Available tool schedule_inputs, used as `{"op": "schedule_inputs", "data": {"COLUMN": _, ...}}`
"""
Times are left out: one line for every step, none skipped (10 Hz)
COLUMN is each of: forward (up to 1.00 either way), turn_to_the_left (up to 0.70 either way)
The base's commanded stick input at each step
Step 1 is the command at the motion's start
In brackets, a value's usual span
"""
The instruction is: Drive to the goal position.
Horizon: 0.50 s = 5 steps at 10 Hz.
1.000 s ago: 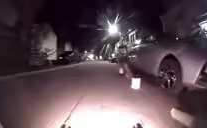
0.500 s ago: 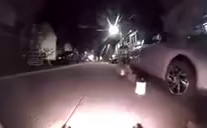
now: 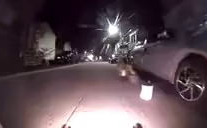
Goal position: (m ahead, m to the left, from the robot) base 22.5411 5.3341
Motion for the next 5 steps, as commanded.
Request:
{"op": "schedule_inputs", "data": {"forward": 0.6, "turn_to_the_left": -0.15}}
{"op": "schedule_inputs", "data": {"forward": 0.6, "turn_to_the_left": -0.15}}
{"op": "schedule_inputs", "data": {"forward": 0.6, "turn_to_the_left": -0.15}}
{"op": "schedule_inputs", "data": {"forward": 0.6, "turn_to_the_left": -0.14}}
{"op": "schedule_inputs", "data": {"forward": 0.6, "turn_to_the_left": -0.06}}
